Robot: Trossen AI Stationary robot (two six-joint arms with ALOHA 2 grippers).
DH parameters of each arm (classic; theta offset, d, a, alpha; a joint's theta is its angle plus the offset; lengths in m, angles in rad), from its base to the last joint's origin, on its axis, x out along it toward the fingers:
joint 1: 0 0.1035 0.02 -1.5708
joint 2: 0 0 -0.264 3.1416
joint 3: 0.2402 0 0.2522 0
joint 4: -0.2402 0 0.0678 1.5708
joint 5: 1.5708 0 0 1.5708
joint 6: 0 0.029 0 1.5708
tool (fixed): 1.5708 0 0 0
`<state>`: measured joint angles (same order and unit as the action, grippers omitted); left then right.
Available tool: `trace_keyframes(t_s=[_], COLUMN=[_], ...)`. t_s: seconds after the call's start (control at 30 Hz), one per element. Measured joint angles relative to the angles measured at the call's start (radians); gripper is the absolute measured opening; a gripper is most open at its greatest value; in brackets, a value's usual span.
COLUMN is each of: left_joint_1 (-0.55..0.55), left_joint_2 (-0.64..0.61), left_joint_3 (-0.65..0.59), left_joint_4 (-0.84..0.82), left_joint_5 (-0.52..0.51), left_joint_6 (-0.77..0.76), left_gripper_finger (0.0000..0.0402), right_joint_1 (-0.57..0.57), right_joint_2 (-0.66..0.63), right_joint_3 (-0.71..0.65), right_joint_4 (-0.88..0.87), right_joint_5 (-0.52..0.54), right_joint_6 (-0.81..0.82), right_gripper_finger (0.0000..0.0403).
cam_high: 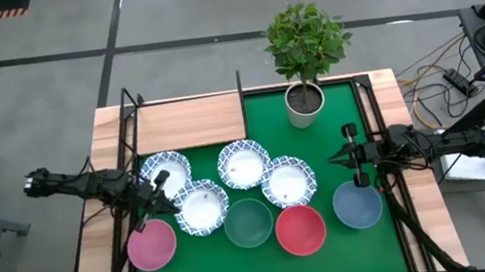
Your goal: Place and stack bowls onto a shelf
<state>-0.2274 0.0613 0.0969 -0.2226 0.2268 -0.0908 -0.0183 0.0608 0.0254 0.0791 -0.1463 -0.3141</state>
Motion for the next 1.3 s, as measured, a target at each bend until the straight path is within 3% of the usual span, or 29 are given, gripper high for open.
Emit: trace_keyframes(t_s=[0.97, 1.17, 1.3], left_joint_1=[0.000, 0.000, 0.000], left_joint_2=[0.000, 0.000, 0.000], left_joint_3=[0.000, 0.000, 0.000], left_joint_4=[0.000, 0.004, 0.140], left_joint_5=[0.000, -0.009, -0.010], left_joint_6=[0.003, 0.189, 0.288], left_gripper_finger=[0.0000, 0.0000, 0.0000], right_joint_1=[0.000, 0.000, 0.000], right_joint_2=[0.000, 0.000, 0.000], right_joint_3=[0.000, 0.000, 0.000], right_joint_4=[0.000, 0.000, 0.000], right_joint_5=[0.000, 0.000, 0.000], right_joint_6=[0.000, -0.001, 0.033], right_gripper_finger=[0.0018, 0.0018, 0.0018])
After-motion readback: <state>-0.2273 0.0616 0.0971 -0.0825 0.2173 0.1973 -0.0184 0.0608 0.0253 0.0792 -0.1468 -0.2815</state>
